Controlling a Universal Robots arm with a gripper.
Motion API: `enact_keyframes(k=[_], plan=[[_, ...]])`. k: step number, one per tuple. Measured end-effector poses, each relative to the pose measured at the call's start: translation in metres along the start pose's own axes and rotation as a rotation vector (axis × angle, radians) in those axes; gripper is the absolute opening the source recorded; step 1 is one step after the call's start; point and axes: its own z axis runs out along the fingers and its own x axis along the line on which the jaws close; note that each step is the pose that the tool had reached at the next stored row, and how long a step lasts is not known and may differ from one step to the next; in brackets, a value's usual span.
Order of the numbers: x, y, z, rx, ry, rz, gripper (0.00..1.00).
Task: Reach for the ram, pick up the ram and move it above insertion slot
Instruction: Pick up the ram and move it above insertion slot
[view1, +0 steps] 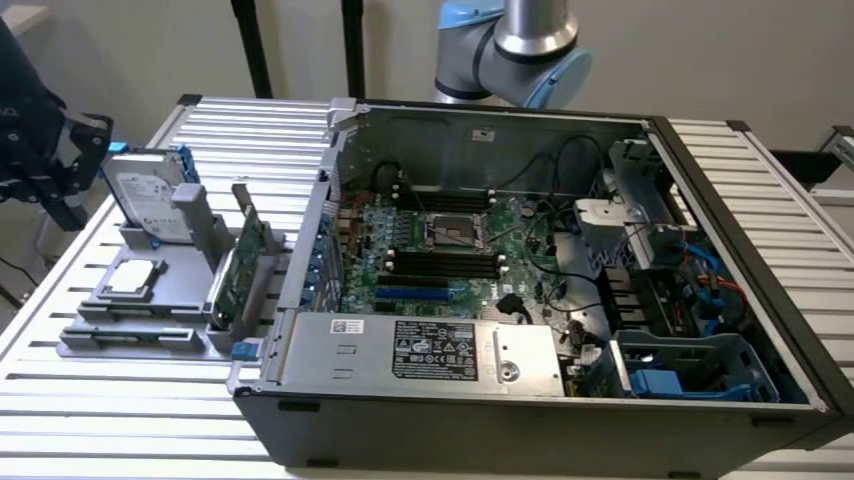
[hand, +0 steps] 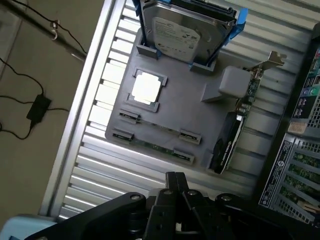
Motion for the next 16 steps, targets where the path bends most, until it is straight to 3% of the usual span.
enact_keyframes(k=[16], plan=[[0.0, 0.0, 0.0003, 0.0001, 0.0109, -0.292, 0.11]])
